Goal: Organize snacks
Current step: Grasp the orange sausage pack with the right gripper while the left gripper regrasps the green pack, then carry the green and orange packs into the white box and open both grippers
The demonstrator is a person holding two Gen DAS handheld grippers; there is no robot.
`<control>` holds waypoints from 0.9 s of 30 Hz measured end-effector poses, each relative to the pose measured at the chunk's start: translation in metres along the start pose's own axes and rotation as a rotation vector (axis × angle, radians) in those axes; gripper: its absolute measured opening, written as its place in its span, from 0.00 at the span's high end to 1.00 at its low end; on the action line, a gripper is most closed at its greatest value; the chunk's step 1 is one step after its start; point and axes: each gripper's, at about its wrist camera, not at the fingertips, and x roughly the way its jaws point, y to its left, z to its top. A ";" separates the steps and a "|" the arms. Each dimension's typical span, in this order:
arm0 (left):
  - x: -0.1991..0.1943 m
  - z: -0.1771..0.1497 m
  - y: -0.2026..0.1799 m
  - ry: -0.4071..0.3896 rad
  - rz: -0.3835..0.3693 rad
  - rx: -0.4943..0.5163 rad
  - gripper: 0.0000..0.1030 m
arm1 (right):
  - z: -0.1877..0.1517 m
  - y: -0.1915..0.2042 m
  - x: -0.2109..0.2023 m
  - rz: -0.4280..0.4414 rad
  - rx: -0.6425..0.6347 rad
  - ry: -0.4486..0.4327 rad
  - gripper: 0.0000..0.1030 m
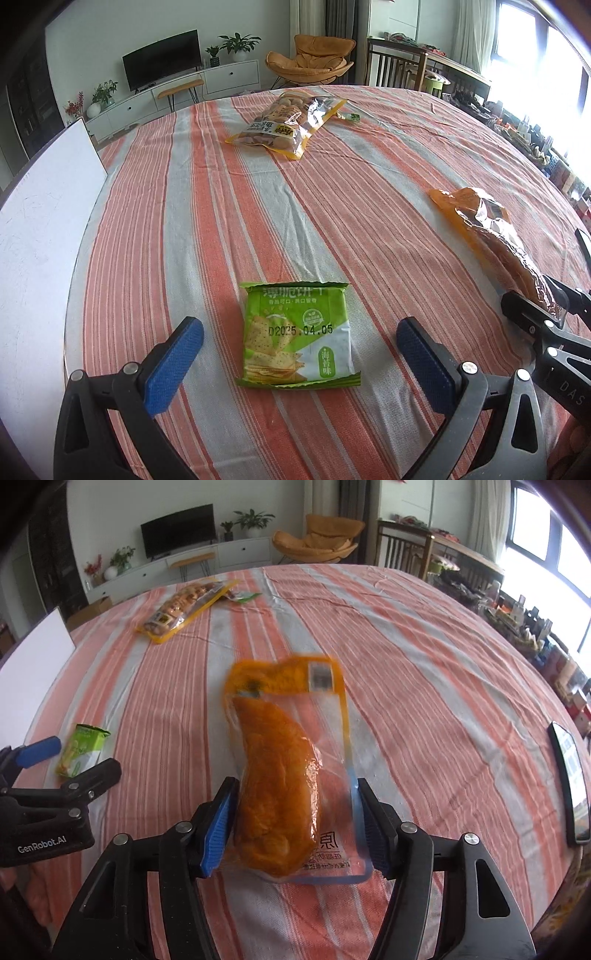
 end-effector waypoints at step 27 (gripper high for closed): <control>-0.183 -0.017 0.053 -0.151 -0.367 -0.172 0.53 | -0.038 -0.054 -0.086 0.681 0.561 -0.036 0.43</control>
